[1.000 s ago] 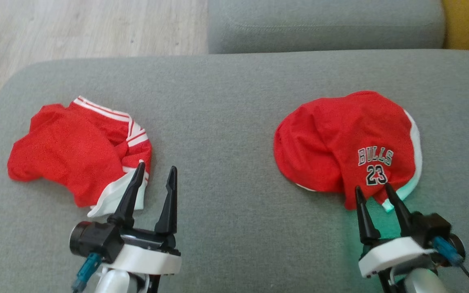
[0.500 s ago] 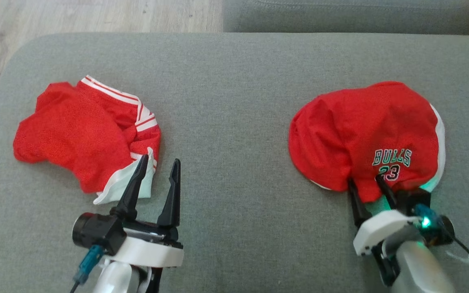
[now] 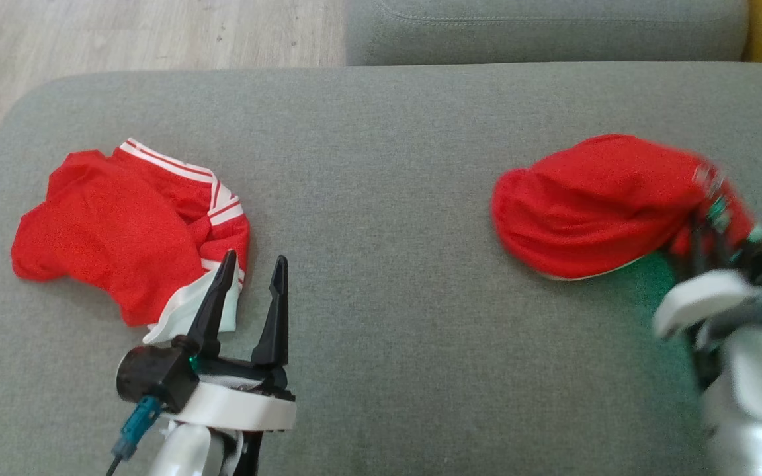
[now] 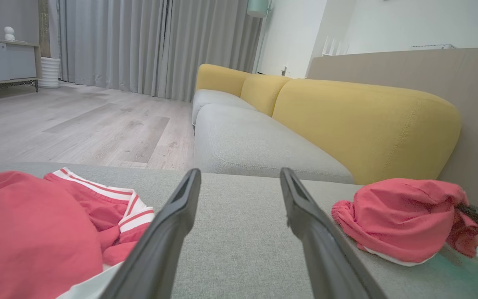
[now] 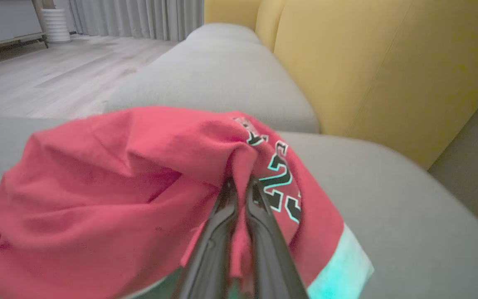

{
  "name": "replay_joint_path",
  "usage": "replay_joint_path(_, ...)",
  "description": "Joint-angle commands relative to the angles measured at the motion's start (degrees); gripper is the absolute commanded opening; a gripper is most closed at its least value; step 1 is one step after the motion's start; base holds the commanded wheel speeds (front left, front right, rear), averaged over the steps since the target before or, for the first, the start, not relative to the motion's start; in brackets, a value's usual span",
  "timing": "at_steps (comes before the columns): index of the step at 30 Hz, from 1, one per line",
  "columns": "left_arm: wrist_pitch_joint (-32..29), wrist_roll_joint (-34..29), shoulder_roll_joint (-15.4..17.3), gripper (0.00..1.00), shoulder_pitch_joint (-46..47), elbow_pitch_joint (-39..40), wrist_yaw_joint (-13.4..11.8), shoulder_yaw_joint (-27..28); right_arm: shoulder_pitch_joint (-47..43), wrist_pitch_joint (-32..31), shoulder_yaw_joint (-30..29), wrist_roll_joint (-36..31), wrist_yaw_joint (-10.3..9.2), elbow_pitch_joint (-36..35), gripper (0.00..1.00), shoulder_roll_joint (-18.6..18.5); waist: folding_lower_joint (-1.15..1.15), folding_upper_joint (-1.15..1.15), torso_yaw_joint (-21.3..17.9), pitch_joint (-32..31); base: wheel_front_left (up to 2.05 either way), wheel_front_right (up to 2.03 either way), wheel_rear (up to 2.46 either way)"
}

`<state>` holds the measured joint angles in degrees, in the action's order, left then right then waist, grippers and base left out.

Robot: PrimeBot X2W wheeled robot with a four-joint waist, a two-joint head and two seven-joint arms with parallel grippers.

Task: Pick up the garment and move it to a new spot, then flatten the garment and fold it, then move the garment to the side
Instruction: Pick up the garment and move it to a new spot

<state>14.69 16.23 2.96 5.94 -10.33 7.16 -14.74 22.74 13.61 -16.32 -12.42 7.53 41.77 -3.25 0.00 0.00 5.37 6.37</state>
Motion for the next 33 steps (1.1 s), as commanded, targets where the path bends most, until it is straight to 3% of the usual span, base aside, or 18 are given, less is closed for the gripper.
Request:
replay_joint_path(1,0.3,0.6,-0.1,1.00,2.3,2.0,0.3,1.7,4.1,-0.1,0.1,-1.6,-0.04,-3.1,0.00,-1.8,0.00,0.00,0.1,-0.2,0.00,0.00,0.00)
replay_joint_path(7,0.3,1.9,-0.1,1.00,2.9,2.5,0.0,0.8,9.3,-2.1,-3.1,-5.4,-0.04,-4.8,0.00,-5.0,0.00,0.00,1.1,0.0,0.00,0.00,0.00)
replay_joint_path(8,0.3,2.0,-0.1,1.00,2.9,2.6,0.0,0.7,9.9,-2.6,-3.8,-5.6,-0.04,-4.5,0.54,-5.1,0.00,0.00,1.3,0.1,0.00,0.00,0.00)
replay_joint_path(9,0.3,2.1,-0.1,1.00,2.9,2.6,0.0,0.6,10.3,-3.7,-4.5,-5.6,-0.04,-3.7,1.00,-5.0,0.00,0.00,1.4,0.1,0.00,0.00,0.00)
replay_joint_path(17,0.3,2.3,-0.1,1.00,2.6,2.4,-0.1,1.5,8.9,-0.8,-4.0,-6.6,-0.04,-5.3,1.00,-1.7,0.00,0.00,0.9,-0.4,0.00,0.00,0.00)
replay_joint_path(24,0.3,2.3,-0.1,1.00,1.8,3.2,-0.2,2.5,1.6,1.3,5.3,-3.8,-0.04,-15.4,1.00,0.3,0.00,0.00,-1.7,-2.3,0.00,0.00,0.00)
replay_joint_path(29,0.3,2.2,-0.1,1.00,1.2,3.7,-0.1,2.7,-8.6,1.4,16.0,11.6,-0.04,-26.5,1.00,0.3,0.00,0.00,-3.7,-3.9,0.00,0.00,0.00)
replay_joint_path(33,0.3,2.4,-0.1,1.00,0.1,3.9,-0.1,2.8,-17.4,1.4,21.3,17.0,-0.04,-29.9,1.00,0.4,0.00,0.00,-4.8,-5.0,0.00,0.00,0.00)
